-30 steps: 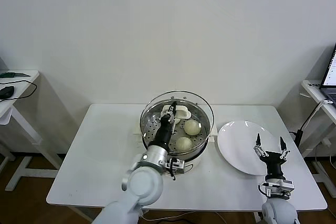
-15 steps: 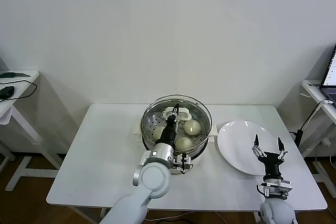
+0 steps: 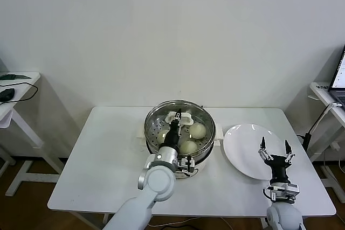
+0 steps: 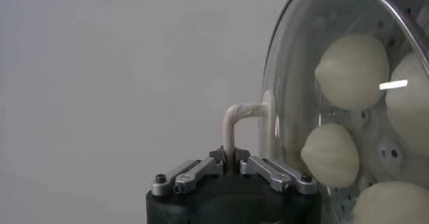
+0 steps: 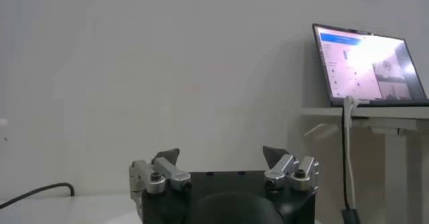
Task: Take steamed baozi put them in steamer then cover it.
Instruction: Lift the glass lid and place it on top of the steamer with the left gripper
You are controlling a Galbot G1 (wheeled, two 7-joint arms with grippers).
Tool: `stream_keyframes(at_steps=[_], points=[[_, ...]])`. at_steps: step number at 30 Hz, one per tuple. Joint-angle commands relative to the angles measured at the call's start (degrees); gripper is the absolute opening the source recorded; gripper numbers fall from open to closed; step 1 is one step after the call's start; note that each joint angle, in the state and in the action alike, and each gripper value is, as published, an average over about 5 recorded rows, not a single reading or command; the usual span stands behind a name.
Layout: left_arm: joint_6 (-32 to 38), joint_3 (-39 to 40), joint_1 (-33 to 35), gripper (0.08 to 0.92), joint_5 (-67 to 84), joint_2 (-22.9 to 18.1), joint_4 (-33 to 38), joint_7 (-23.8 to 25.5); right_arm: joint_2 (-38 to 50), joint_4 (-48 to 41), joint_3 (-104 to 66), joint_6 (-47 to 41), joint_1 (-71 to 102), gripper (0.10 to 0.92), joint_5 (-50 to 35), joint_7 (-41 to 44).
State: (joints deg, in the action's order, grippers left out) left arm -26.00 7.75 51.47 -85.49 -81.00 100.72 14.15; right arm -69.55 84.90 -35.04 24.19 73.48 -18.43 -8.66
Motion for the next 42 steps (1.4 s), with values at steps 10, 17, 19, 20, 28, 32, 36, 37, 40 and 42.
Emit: stream_keyframes(at_steps=[10, 17, 19, 20, 28, 32, 36, 37, 40, 42], points=[[0.2, -0.6, 0.6, 0.185, 0.0, -1.3, -1.0, -0.6, 0.1, -0.8, 0.3, 0.0, -0.7, 0.823, 0.0, 0.0], [0.4, -0.8, 1.0, 0.185, 0.3, -1.4, -0.7, -1.1, 0.2, -0.9, 0.4, 0.1, -0.8, 0.823, 0.0, 0.1], [0.4, -0.9, 1.2, 0.185, 0.4, -1.3, -0.4, -1.1, 0.3, -0.9, 0.4, 0.1, -0.9, 0.823, -0.1, 0.1], [0.4, -1.0, 1.3, 0.185, 0.4, -1.3, -0.3, -1.1, 0.3, -0.9, 0.4, 0.0, -1.0, 0.823, -0.1, 0.0], [0.6, -1.2, 1.4, 0.185, 0.4, -1.4, -0.4, -1.0, 0.2, -0.9, 0.6, 0.0, -1.3, 0.823, 0.0, 0.0], [0.9, -1.6, 1.9, 0.185, 0.3, -1.4, -0.2, -1.2, 0.2, -0.9, 0.6, 0.0, -1.2, 0.823, 0.0, 0.1], [0.9, -2.1, 2.6, 0.222, 0.5, -1.2, 0.7, -1.3, 0.2, -0.8, 0.6, 0.0, -1.1, 0.823, 0.0, 0.1], [0.9, -2.2, 2.7, 0.245, 0.6, -1.2, 1.2, -1.4, 0.2, -0.7, 0.6, -0.1, -1.1, 0.823, 0.0, 0.1], [0.6, -2.3, 3.7, 0.33, 1.0, -0.7, 3.3, -1.5, 0.2, -0.6, 0.7, -0.1, -1.1, 0.823, 0.1, 0.1], [0.5, -2.2, 4.6, 0.39, 1.4, 0.0, 5.2, -1.6, 0.1, -0.5, 0.8, -0.2, -1.1, 0.823, 0.2, 0.1]])
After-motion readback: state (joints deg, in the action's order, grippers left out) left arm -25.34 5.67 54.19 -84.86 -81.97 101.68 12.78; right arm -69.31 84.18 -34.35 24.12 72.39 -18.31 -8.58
